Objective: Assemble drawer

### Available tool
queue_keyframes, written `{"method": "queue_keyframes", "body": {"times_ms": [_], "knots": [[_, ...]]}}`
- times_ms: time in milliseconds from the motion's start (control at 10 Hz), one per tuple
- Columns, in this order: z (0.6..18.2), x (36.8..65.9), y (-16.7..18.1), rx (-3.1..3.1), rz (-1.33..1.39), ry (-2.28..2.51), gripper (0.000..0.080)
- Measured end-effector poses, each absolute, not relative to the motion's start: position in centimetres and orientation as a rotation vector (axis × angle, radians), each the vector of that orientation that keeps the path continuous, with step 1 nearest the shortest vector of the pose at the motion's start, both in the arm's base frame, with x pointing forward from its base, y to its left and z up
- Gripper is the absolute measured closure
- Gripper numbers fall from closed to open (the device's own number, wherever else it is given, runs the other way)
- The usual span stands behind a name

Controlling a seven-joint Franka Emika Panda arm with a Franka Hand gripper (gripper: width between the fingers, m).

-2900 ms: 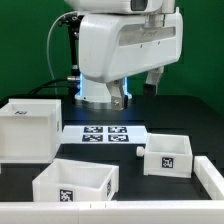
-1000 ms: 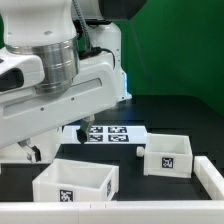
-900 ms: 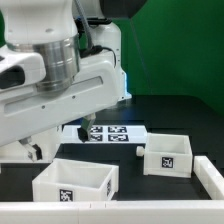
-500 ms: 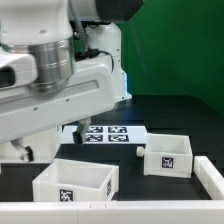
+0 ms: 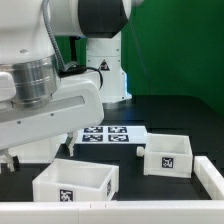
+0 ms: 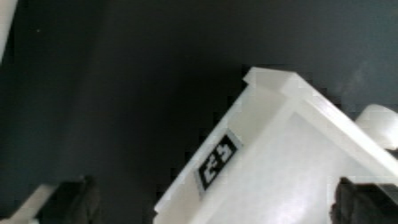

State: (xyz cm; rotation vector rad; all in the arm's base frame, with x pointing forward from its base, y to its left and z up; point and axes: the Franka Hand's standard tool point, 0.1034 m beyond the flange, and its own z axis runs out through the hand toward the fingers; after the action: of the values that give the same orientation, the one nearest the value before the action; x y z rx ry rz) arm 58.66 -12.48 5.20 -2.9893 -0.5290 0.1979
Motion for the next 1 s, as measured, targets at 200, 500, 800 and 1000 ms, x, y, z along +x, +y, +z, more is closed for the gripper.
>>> {"method": "queue_keyframes", "body": {"times_ms": [200,500,800,1000], "knots": [[4.0,58.5,-12.9,-3.024,0.201,-0.331,0.0150],[2.2,58.0,-13.2,-3.013,0.208,-0.249,0.0150],[2.2,58.1,-13.1,-3.013,0.209,-0.251,0.0307],[2.2,58.1,-13.0,-3.013,0.209,-0.252,0.0625]]}}
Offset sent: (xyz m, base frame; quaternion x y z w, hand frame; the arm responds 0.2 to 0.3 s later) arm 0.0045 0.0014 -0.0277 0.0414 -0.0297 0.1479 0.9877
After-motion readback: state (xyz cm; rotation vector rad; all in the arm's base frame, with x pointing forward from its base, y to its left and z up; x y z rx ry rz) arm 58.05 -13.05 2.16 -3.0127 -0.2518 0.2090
